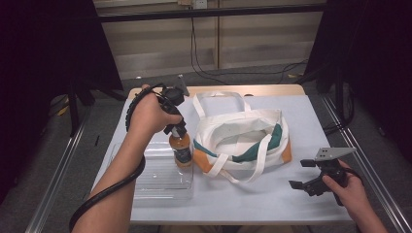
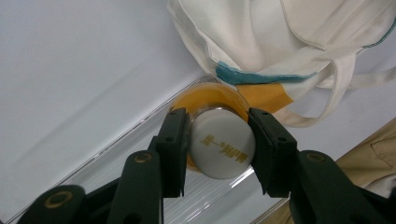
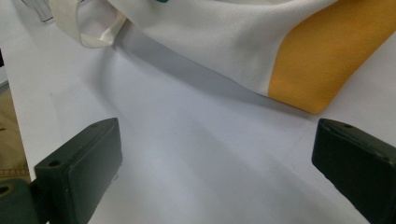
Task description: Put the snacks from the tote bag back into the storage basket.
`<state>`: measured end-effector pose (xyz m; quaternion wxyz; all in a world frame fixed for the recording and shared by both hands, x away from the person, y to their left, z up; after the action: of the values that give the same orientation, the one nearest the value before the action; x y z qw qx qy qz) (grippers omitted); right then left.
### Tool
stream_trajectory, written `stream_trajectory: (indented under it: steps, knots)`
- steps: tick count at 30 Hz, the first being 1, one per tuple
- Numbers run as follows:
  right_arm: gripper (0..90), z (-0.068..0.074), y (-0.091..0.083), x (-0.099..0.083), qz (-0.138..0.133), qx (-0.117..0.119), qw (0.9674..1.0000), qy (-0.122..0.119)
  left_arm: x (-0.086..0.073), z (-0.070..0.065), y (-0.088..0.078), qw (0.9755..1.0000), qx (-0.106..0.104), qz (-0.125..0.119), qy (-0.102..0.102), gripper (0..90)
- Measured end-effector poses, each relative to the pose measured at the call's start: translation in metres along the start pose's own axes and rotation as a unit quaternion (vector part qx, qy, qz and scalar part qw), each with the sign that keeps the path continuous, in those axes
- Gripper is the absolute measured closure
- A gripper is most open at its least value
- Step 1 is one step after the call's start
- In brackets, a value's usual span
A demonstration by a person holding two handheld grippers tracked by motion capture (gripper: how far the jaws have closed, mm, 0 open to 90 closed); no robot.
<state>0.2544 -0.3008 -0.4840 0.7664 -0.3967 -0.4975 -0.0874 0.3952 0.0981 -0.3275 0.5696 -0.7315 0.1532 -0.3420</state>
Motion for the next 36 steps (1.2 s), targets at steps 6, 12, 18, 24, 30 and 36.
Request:
stream_trajectory:
  steps: [6,12,18,24,30,36]
  knots:
    - [1.4,-0.0006,-0.0003,-0.0003,0.000,-0.001,1.0000,0.001,-0.0012,0.0007,0.0022,1.0000,0.001,0.003,0.002,59.4]
    - [1.4,-0.0006,-0.0005,-0.0001,-0.001,0.000,1.0000,0.001,-0.0024,0.0011,0.0043,1.0000,0.000,0.003,0.000,59.4]
    - [1.4,-0.0002,-0.0005,-0.0002,0.001,-0.001,1.0000,0.002,-0.0034,0.0026,0.0052,1.0000,-0.002,0.003,-0.003,59.3]
    - [1.4,-0.0003,-0.0003,-0.0004,0.001,0.000,1.0000,0.003,-0.0048,0.0036,0.0078,1.0000,-0.002,0.004,-0.003,59.3]
    - [1.4,-0.0001,-0.0001,-0.0004,0.002,0.000,1.0000,0.002,-0.0045,0.0030,0.0081,1.0000,-0.002,0.004,-0.003,59.3]
    - [1.4,0.0000,0.0000,-0.0002,0.001,0.000,1.0000,0.001,-0.0054,0.0013,0.0089,1.0000,-0.004,0.001,-0.005,59.1]
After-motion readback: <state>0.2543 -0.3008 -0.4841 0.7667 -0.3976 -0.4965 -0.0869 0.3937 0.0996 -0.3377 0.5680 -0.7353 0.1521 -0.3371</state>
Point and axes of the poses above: each handheld gripper's, and its own axes: y roughly forward along the jaws, x roughly out of its top, z roughly to its left, the point moved 4 cm from there along y, roughly forward along the jaws, and after that the axes turned 9 degrees about -z, right-handed, at the moved point
